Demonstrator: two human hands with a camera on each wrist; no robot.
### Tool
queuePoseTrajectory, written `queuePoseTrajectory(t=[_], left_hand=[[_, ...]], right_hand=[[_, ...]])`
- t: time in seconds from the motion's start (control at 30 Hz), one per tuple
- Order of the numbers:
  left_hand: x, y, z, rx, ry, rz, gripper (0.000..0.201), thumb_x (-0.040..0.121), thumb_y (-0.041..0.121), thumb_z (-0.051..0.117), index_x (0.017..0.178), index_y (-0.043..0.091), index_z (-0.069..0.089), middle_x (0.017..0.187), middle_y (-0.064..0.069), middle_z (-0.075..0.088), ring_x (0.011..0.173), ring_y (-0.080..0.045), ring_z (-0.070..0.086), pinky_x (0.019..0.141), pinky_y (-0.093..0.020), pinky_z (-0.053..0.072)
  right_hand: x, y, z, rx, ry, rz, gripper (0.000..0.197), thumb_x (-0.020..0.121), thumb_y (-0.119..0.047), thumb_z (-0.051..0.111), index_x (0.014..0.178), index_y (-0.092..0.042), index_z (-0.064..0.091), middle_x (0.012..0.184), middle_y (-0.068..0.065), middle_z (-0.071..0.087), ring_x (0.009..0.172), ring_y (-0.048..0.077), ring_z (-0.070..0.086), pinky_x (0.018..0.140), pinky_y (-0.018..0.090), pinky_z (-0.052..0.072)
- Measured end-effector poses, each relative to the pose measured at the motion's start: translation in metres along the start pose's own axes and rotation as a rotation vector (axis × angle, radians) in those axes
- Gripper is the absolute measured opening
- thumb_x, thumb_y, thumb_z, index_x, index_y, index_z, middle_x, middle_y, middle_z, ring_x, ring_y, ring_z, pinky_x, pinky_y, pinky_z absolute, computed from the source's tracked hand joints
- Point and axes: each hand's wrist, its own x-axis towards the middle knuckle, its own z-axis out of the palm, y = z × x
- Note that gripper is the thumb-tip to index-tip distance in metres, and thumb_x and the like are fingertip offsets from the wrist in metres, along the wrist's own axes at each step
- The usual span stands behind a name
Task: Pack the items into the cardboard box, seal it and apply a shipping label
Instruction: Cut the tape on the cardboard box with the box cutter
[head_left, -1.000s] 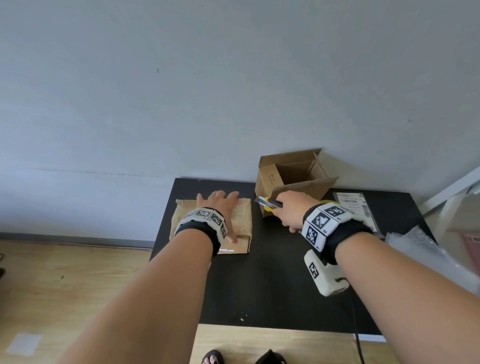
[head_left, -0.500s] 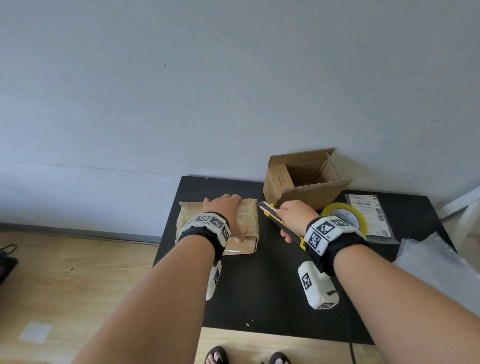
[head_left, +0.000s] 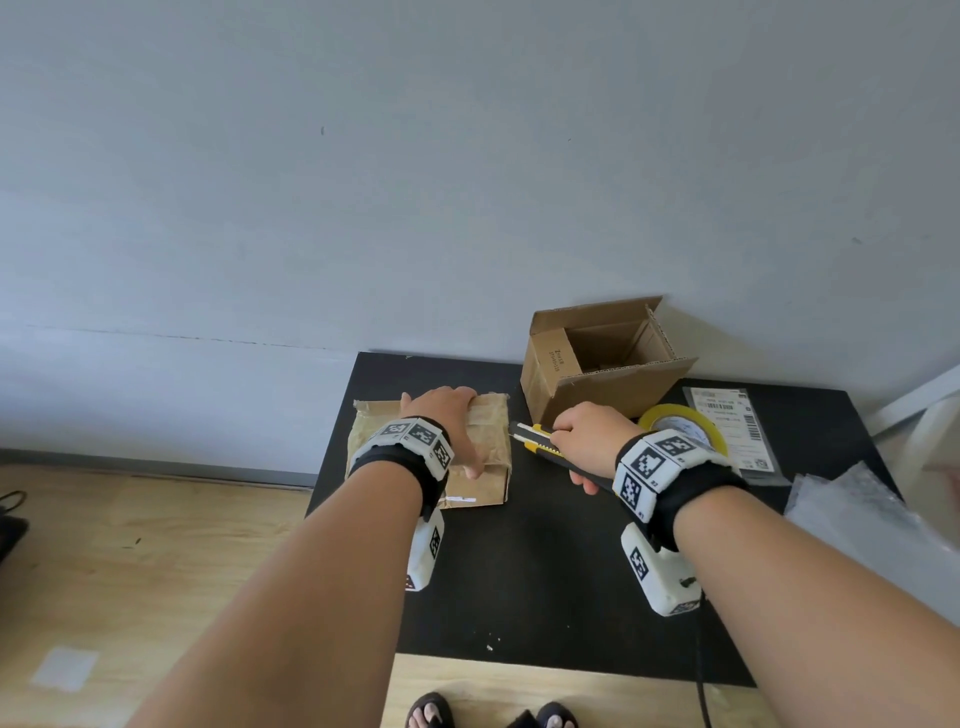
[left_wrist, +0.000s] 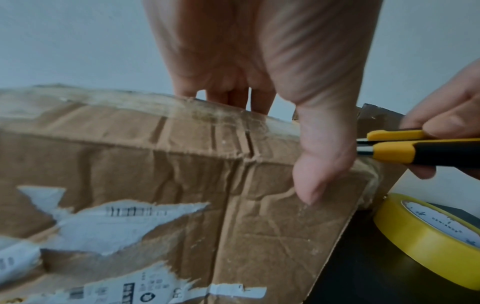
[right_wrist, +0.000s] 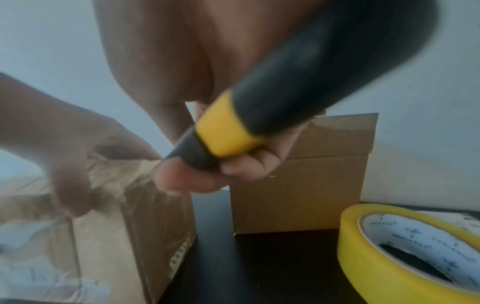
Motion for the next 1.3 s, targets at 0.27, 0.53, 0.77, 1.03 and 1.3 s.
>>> queuePoseTrajectory(t=[0.27, 0.53, 0.77, 1.03, 1.3], left_hand=[[0.003, 0.001, -0.003, -0.02, -0.006, -0.023, 0.094, 0.057, 0.039, 0.085, 0.138, 0.026, 0.04, 0.124, 0.007, 0.055, 0.123, -0.022, 0.049, 0.116, -0.058, 0.016], [0.004, 0.006, -0.001, -0.026, 0.018, -0.08, 0.089, 0.057, 0.042, 0.084, 0.134, 0.025, 0.042, 0.122, 0.004, 0.053, 0.12, -0.023, 0.05, 0.114, -0.06, 0.016], [-0.008, 0.011, -0.004, 0.058, -0.022, -0.119, 0.117, 0.057, 0.049, 0.082, 0.149, 0.034, 0.012, 0.145, -0.005, 0.032, 0.138, -0.031, 0.026, 0.111, -0.065, 0.015], [-0.015, 0.003, -0.015, -0.068, 0.109, -0.271, 0.109, 0.065, 0.061, 0.074, 0.149, 0.028, 0.013, 0.141, -0.011, 0.038, 0.128, -0.034, 0.043, 0.095, -0.047, 0.044], [-0.019, 0.0, -0.019, -0.092, 0.034, -0.263, 0.091, 0.075, 0.055, 0.07, 0.149, 0.033, 0.021, 0.147, -0.015, 0.026, 0.123, -0.036, 0.049, 0.096, -0.043, 0.045]], right_hand=[[-0.006, -0.001, -0.006, -0.094, 0.003, -0.027, 0.026, 0.099, -0.024, 0.039, 0.104, -0.011, 0.061, 0.07, 0.01, 0.066, 0.054, 0.019, 0.062, 0.066, 0.034, 0.059], [-0.014, 0.007, -0.004, -0.132, -0.007, -0.023, 0.026, 0.099, -0.027, 0.037, 0.102, -0.014, 0.06, 0.072, 0.009, 0.065, 0.056, 0.018, 0.061, 0.067, 0.032, 0.059], [-0.012, 0.011, -0.013, -0.105, 0.093, 0.002, 0.025, 0.098, -0.027, 0.037, 0.103, -0.014, 0.056, 0.078, 0.011, 0.066, 0.057, 0.021, 0.061, 0.069, 0.036, 0.058], [-0.012, 0.005, -0.014, -0.08, 0.124, -0.034, 0.026, 0.1, -0.032, 0.035, 0.101, -0.017, 0.055, 0.071, 0.006, 0.064, 0.053, 0.017, 0.06, 0.067, 0.033, 0.058], [-0.013, 0.001, -0.014, -0.065, 0.149, -0.044, 0.026, 0.1, -0.031, 0.034, 0.102, -0.016, 0.056, 0.072, 0.004, 0.064, 0.054, 0.017, 0.06, 0.066, 0.03, 0.056]])
